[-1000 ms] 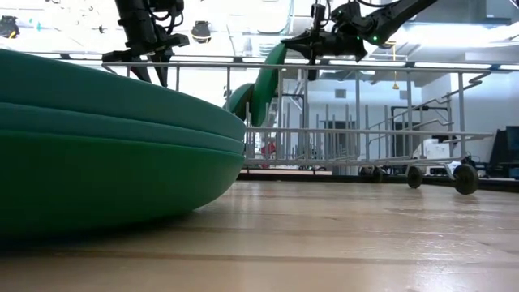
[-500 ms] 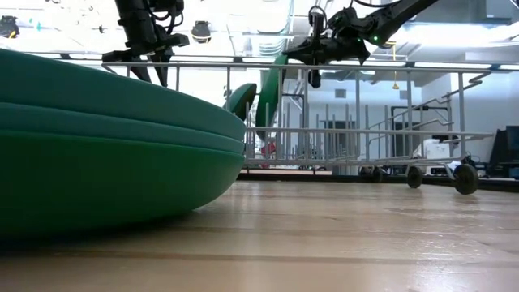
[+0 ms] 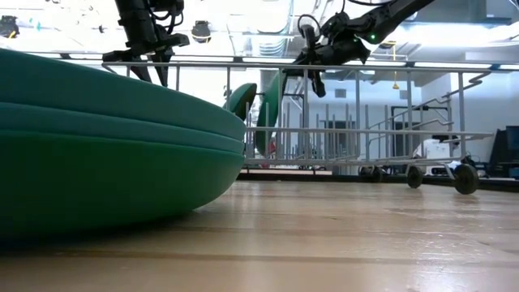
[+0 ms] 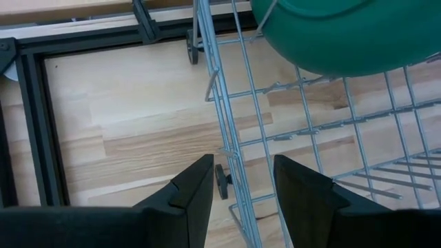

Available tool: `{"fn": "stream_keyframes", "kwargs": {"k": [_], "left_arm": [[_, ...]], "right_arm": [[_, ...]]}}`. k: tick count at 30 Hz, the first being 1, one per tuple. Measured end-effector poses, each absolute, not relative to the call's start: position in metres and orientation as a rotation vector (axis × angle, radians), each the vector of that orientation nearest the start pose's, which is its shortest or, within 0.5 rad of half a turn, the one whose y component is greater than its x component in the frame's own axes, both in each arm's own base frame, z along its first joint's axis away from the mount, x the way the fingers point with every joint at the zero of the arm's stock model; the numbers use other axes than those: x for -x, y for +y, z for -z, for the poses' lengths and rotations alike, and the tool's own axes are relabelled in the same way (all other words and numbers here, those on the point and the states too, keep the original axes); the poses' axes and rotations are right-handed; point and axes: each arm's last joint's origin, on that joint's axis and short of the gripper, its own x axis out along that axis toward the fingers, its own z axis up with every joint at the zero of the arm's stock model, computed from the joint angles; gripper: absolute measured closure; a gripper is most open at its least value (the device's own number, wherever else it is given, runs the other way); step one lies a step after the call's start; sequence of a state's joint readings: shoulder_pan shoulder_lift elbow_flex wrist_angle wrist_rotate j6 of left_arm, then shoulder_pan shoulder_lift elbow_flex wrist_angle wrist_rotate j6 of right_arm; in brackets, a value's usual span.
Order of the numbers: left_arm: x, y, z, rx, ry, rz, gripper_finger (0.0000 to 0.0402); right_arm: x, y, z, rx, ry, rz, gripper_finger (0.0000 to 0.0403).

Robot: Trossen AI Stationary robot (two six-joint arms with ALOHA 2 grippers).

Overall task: Sort dishes
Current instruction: Put the green plate in the dish rack, then put the blue plate in the dish rack

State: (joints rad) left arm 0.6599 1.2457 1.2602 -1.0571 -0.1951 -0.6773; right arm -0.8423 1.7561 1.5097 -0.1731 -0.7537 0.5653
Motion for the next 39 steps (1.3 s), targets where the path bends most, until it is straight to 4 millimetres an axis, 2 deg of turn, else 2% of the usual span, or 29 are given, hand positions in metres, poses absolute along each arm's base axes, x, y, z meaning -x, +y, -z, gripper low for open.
{"fn": "stream_keyframes", "kwargs": {"k": [9,14,21,25,28,32,39], "left_arm": [[-0.177,0.144,-0.334,0.823,0.75,-1.111,0.0256],[-0.177,0.144,-0.334,0.827,0.751,-1.105,0.0256],[-0.177,0.144,-0.334,0.814,0.759,-1.097,0.0256],[-0.177,0.144,-0.334,0.798,0.768,-1.088,0.0256],[-0.177,0.144,-0.334,0.786,0.775,-1.082,0.0256],[-0.177,0.144,-0.334,0.783,0.777,-1.08,0.0255],[-0.177,0.144,-0.334,0.774,0.784,-1.068,0.0255]], "right_arm": [[-0.287,-0.281,-0.322,-0.88,0.291,0.216,0.035],[-0.28,-0.288,-0.324,-0.917,0.271,0.244,0.0329],[-0.261,-0.299,-0.333,-0.95,0.218,0.292,0.0245],[-0.26,-0.3,-0.334,-0.978,0.208,0.264,0.0196],[-0.26,-0.3,-0.336,-0.975,0.205,0.246,0.0175],[-0.261,-0.299,-0.346,-0.96,0.198,0.203,0.0168],[-0.249,-0.293,-0.378,-0.929,0.161,0.243,0.0183]]}}
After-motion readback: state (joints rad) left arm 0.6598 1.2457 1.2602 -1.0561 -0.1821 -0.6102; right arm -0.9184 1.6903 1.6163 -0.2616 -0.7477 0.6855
